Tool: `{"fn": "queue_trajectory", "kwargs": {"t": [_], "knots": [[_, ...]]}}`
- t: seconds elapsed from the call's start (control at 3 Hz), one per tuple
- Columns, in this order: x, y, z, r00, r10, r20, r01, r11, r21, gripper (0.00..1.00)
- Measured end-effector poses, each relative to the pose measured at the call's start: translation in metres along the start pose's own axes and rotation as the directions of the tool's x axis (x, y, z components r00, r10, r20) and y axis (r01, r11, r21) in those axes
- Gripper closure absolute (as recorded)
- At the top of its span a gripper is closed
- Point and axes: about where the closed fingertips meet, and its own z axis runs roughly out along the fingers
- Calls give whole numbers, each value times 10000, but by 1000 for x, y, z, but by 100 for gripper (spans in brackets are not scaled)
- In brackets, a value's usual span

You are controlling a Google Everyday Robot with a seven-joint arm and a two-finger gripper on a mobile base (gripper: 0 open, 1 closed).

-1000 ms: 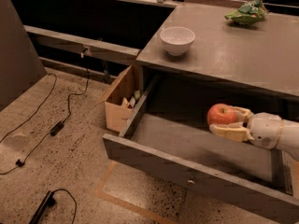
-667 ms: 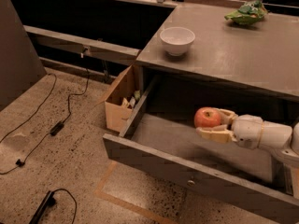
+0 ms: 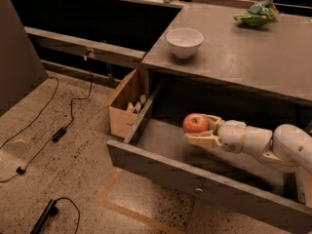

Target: Place apple into top drawer

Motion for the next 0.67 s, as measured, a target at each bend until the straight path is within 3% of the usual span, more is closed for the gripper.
{"fn": "queue_trajectory", "kwargs": {"t": [0.67], "knots": [[22, -3, 52, 9998, -3, -194, -2, 9997, -245, 100]]}}
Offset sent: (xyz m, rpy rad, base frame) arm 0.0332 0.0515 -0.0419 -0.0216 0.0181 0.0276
